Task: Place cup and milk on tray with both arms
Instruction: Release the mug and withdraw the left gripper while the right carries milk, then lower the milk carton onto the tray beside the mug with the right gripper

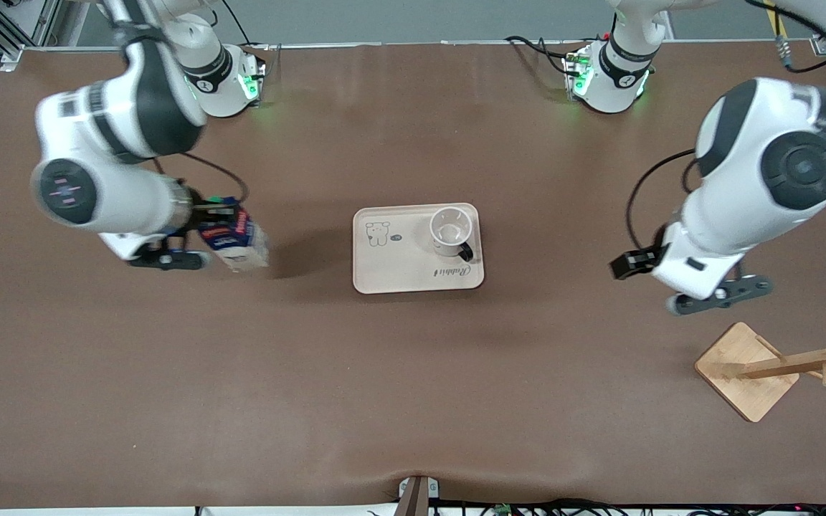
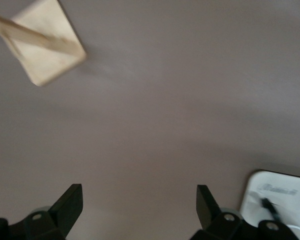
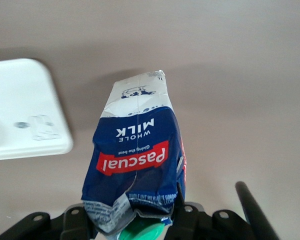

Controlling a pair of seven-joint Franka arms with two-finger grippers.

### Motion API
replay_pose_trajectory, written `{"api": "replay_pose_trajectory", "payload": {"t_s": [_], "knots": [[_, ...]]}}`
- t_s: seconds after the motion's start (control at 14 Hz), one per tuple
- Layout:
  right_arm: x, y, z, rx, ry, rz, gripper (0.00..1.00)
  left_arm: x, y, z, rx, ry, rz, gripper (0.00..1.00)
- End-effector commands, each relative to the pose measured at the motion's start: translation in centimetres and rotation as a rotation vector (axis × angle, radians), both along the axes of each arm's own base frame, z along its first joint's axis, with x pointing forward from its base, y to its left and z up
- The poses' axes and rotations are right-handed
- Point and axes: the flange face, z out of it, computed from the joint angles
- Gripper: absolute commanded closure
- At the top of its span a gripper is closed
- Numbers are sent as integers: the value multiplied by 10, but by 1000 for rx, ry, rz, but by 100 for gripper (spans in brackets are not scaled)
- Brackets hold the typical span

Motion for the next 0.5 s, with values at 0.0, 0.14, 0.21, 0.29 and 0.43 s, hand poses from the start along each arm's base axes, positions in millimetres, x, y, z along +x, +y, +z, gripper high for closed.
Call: {"api": "replay_pose_trajectory", "payload": {"t_s": [0.0, 0.14, 0.21, 0.29, 0.43], "knots": [[7, 68, -15, 61, -18, -111, 100, -10, 35, 27, 49, -21, -69, 0], [0, 122, -34, 33, 6, -176, 100, -18, 49, 49, 55, -31, -52, 0], [-6, 148, -48, 10, 14, -164, 100, -22, 57, 64, 54, -37, -35, 0], [-10, 165, -55, -1, 13, -154, 100, -26, 63, 73, 56, -23, -29, 0], [-12, 176, -68, -11, 20, -154, 100, -35, 65, 94, 59, -19, -45, 0]]}}
